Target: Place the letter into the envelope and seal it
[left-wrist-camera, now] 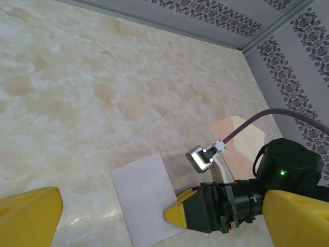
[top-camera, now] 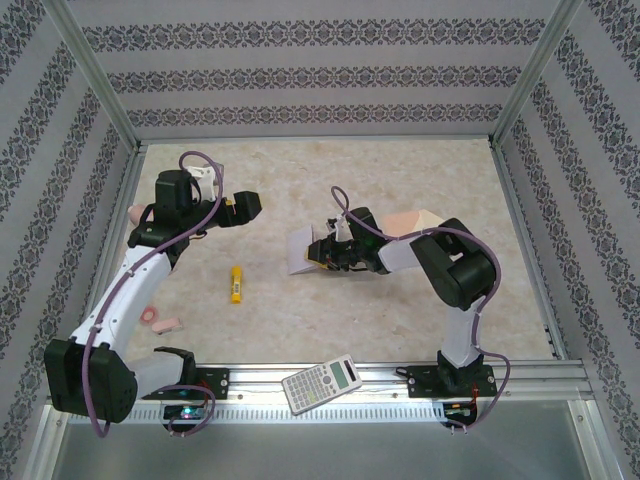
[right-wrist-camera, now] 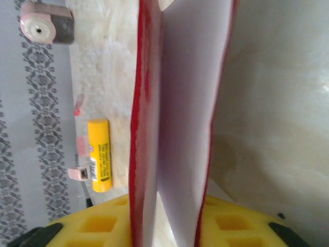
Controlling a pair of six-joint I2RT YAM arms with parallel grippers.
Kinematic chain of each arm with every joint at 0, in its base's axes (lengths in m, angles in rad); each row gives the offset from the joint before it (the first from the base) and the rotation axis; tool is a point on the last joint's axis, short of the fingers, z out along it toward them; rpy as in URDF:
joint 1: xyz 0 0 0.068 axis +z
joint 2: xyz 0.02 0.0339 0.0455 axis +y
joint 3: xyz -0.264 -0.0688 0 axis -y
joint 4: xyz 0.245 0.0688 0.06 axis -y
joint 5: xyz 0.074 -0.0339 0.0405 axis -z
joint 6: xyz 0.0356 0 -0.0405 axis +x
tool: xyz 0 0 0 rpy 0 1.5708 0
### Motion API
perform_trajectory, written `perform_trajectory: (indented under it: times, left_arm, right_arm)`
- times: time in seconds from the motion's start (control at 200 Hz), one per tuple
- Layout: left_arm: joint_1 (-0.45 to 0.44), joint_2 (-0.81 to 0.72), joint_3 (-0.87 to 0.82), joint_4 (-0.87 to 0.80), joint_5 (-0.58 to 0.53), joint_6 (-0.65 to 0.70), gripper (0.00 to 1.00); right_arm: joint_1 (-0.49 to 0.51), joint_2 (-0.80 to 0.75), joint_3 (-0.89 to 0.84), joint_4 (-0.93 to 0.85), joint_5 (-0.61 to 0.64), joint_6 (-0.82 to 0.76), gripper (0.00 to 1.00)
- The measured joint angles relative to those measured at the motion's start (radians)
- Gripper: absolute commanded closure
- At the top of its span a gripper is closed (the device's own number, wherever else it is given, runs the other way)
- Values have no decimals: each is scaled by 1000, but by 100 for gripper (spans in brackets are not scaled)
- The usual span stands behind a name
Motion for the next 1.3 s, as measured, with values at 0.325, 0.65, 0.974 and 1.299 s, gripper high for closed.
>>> perform_trajectory:
  times: [0.325,0.65,0.974,1.299]
  left_arm:
    - [6,4,-1,15,15,-11,0]
    - [10,4,-5,23,16,-15,0]
    - [15,4,-12,29,19,-19,0]
    - [15,10,-11,28,18,-18,0]
  right_arm:
    - [0,-111,48,-240,105,-74,39]
    - [-3,-305,132,-544,306,-192,32]
    - [-182,-478,142,-758,443,-306,27]
    - [-412,-497,194,-913,564,-454,26]
